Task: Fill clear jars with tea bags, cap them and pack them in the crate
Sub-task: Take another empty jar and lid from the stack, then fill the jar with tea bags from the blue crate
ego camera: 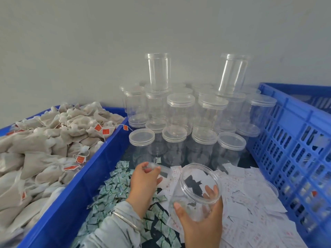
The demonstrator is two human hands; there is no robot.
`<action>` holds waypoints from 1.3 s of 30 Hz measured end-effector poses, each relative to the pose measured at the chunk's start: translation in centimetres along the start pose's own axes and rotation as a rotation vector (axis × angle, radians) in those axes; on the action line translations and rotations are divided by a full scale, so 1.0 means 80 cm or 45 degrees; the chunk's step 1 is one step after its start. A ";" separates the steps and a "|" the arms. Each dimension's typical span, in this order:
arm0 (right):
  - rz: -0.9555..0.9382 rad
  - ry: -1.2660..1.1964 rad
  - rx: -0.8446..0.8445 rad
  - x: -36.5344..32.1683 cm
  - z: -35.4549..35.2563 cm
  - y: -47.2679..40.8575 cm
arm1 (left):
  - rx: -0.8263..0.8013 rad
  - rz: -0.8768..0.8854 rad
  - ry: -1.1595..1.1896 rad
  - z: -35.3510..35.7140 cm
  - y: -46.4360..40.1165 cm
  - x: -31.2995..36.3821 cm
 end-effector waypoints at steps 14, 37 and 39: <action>0.129 0.106 -0.046 -0.011 0.021 0.020 | -0.258 0.011 -0.446 -0.024 0.010 0.028; 0.260 -0.056 -0.791 -0.018 0.141 0.049 | 0.028 0.570 -1.208 -0.209 -0.085 0.136; 0.321 -0.096 -0.807 -0.004 0.151 0.049 | -0.111 0.651 -1.566 -0.203 -0.094 0.115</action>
Point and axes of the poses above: each hand's wrist, its own y-axis away from the middle knuckle, its own z-axis out of the palm, x = y × z, the point moved 3 cm from there along -y, towards the middle knuckle, and after that the axes turned 6 degrees about z, right-handed, at the moved point
